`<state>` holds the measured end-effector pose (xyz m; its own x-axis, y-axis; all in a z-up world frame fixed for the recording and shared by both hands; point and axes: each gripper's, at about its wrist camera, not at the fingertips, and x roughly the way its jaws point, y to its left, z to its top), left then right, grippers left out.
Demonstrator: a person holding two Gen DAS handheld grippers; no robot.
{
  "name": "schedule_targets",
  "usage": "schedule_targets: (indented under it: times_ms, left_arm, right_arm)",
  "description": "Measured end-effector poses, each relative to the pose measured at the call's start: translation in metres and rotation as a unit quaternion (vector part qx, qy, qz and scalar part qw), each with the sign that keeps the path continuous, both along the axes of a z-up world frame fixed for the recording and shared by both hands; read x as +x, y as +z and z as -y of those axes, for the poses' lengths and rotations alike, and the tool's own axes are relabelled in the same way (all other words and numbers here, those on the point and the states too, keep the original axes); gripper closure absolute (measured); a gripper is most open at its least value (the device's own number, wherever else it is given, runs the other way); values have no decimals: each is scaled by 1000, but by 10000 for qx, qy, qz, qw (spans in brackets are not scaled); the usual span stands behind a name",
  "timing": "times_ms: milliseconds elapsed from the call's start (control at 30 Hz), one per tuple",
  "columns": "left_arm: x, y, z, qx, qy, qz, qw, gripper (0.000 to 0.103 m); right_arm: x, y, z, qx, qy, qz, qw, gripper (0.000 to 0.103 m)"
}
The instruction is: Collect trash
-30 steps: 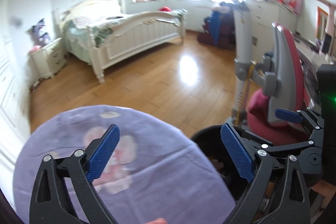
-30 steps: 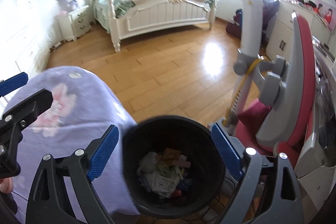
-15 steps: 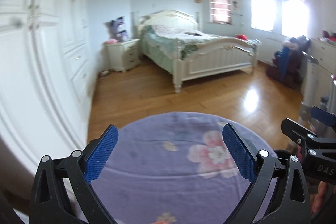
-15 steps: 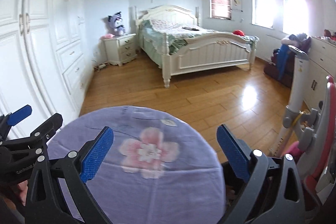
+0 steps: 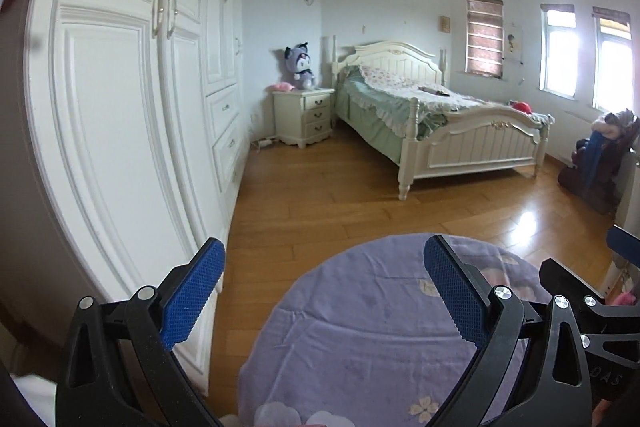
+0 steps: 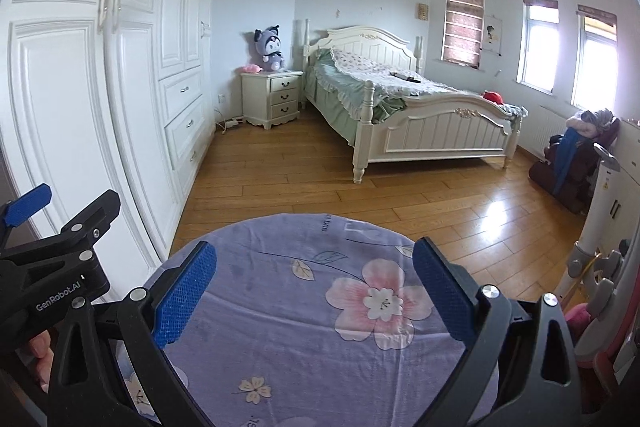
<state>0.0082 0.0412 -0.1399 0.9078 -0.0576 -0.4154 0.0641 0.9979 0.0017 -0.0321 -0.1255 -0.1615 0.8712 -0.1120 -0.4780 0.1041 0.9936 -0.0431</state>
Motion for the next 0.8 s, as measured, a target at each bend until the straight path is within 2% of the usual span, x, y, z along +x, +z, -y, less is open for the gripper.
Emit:
schedule_targets:
  times_ms: [133,333,700,800]
  left_arm:
    - [-4,9,-4,-107,-20,131,9999,5]
    - [-3,15,-4,-63,-11,225,9997,5]
    - [1,12,10,-28,-145,147,9998,5]
    - [-3,12,12,-40,23,254,9997,5]
  right_arm:
    - [-3,8,-2,-36,66,97,9999,6]
    - [-2,7,0,20,130,132,9998,6]
    - [-4,-2,22,406,62,71,9991,6]
    - [-5,-4,26,479,52,49,9988,6]
